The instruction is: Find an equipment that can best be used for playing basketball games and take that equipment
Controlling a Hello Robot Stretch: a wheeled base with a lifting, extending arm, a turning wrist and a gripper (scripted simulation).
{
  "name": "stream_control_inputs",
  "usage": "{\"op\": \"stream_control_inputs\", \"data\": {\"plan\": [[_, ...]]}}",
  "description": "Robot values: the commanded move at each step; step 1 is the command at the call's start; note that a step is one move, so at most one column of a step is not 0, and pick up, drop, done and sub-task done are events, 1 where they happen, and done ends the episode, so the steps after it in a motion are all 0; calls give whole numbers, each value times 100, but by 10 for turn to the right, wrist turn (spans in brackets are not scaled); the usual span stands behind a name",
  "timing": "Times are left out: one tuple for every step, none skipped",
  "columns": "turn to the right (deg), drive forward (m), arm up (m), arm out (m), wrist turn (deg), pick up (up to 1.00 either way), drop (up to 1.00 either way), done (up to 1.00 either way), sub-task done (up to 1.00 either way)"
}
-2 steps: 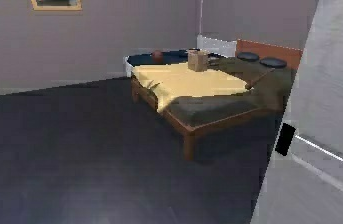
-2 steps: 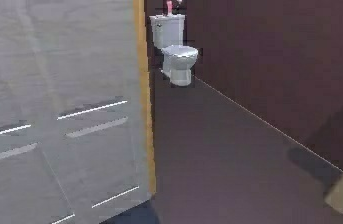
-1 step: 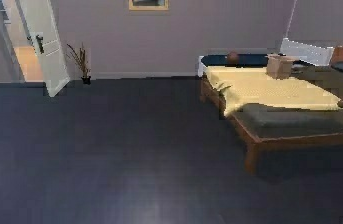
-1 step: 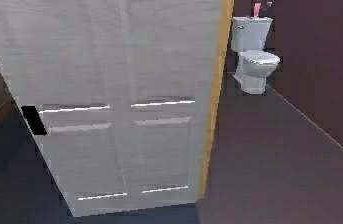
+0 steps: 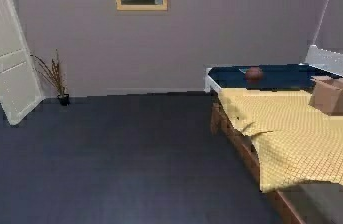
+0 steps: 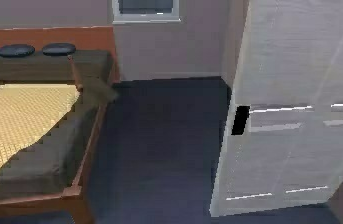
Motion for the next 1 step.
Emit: {"op": "stream_control_inputs", "data": {"plan": [[0,100,0,0,0,0,0,0,0]]}}
